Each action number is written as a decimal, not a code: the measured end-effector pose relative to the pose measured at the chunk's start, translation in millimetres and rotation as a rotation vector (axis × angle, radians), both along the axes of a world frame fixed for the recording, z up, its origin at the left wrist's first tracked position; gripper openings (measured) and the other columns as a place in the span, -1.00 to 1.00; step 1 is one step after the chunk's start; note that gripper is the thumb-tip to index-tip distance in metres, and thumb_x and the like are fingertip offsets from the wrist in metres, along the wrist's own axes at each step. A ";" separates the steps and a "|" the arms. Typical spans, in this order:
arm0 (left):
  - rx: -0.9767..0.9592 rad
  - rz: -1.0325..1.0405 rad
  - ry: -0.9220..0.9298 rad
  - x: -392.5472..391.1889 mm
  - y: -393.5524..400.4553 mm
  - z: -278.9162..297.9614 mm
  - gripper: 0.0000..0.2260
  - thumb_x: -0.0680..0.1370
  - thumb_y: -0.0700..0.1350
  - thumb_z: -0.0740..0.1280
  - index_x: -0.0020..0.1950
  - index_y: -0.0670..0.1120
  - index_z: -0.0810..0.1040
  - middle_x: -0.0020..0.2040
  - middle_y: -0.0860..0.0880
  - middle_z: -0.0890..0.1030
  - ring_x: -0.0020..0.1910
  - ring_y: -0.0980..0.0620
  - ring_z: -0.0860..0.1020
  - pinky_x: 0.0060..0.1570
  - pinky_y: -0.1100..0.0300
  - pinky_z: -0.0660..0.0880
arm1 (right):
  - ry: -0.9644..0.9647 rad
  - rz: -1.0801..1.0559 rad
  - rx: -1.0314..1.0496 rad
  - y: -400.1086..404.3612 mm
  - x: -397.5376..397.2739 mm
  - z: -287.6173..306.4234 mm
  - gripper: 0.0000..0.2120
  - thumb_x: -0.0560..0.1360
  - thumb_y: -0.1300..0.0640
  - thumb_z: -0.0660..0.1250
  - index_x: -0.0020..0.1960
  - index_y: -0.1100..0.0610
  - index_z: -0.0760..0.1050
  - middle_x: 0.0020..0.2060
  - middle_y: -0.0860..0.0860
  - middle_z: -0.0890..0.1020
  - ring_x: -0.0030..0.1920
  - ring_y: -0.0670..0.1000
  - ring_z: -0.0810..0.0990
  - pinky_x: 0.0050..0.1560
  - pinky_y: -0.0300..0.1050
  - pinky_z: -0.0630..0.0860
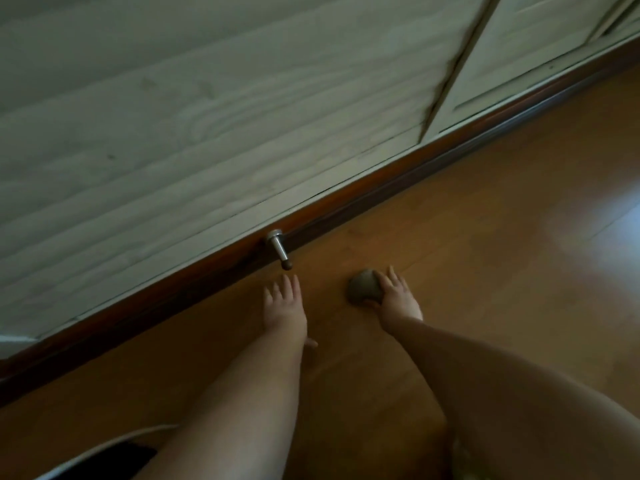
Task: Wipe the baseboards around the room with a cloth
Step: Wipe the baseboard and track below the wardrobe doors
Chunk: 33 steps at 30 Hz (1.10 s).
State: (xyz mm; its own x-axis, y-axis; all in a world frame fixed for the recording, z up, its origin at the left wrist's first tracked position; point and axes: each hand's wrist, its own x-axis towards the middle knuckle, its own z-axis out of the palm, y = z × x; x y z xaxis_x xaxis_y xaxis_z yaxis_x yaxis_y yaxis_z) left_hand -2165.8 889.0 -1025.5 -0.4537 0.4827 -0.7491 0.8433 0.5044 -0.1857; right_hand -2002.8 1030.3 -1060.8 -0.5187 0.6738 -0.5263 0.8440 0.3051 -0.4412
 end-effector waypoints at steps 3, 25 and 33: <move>0.095 0.038 -0.067 -4.1 -11.8 -31.5 0.32 0.31 0.42 0.45 0.53 -0.14 -0.48 0.55 -0.18 -0.44 0.56 -0.19 -0.33 0.54 -0.14 -0.24 | 0.283 -0.180 0.059 -29.9 9.1 -35.8 -0.35 0.57 -0.08 0.32 0.58 -0.09 0.13 0.57 -0.05 0.15 0.57 -0.03 0.03 0.52 -0.07 0.08; 0.029 -0.112 -0.041 -0.1 -12.8 -50.0 0.26 0.36 0.44 0.38 0.54 -0.21 -0.42 0.57 -0.24 -0.38 0.55 -0.25 -0.35 0.52 -0.24 -0.19 | 0.539 0.015 0.028 -38.1 -94.5 -28.8 -0.55 0.45 0.00 0.47 0.29 0.07 0.50 0.16 -0.03 0.60 0.15 -0.08 0.56 0.20 -0.13 0.52; 0.095 -0.136 -0.024 -1.9 -18.8 -52.1 0.31 0.32 0.47 0.38 0.50 -0.23 -0.49 0.54 -0.26 -0.44 0.54 -0.25 -0.38 0.52 -0.27 -0.14 | 0.543 -0.013 0.015 -31.0 -120.9 -35.7 -0.58 0.43 0.05 0.51 0.24 0.04 0.48 0.14 -0.04 0.58 0.15 -0.07 0.53 0.18 -0.20 0.46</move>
